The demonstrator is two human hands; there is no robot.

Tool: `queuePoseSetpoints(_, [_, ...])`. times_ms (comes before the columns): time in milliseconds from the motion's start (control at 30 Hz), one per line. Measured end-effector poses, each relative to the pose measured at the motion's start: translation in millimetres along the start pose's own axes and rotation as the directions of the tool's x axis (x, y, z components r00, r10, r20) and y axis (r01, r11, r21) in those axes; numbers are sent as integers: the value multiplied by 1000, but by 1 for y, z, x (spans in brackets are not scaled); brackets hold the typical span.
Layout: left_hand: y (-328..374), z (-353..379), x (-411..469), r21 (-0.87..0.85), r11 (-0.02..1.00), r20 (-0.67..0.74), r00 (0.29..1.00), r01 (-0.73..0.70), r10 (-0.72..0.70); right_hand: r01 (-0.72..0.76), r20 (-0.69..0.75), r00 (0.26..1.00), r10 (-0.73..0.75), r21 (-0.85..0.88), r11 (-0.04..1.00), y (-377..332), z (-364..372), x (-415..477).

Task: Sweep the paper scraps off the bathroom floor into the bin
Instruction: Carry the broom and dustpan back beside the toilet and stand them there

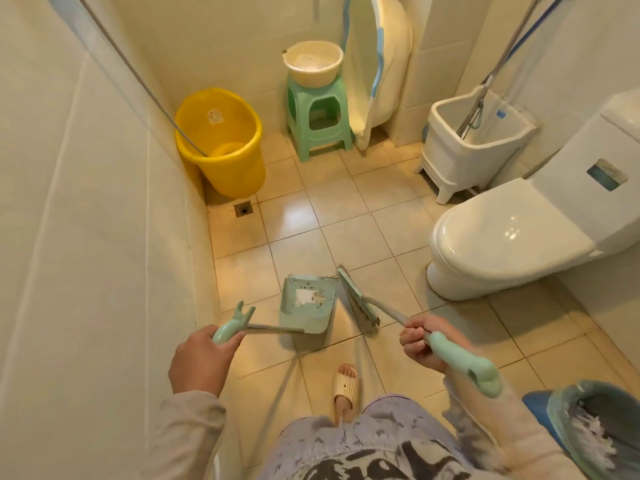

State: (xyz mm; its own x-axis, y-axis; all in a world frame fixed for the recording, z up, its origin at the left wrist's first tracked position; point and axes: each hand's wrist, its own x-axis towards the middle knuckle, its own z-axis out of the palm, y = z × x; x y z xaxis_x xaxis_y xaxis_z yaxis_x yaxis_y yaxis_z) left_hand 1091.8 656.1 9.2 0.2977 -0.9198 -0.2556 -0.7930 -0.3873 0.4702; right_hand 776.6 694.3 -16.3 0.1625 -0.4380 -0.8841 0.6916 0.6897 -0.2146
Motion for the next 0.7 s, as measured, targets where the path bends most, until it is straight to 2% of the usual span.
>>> queuePoseSetpoints(200, [39, -1, 70, -7, 999, 4, 999, 34, -34, 29, 58, 998, -24, -71, 997, -87, 67, 28])
queuePoseSetpoints(433, [92, -1, 170, 63, 998, 1, 1000, -9, 9, 50, 40, 998, -48, -46, 998, -159, 120, 77])
queuePoseSetpoints(700, [162, -2, 302, 168, 956, 114, 968, -240, 223, 100, -113, 990, -89, 96, 990, -201, 151, 124])
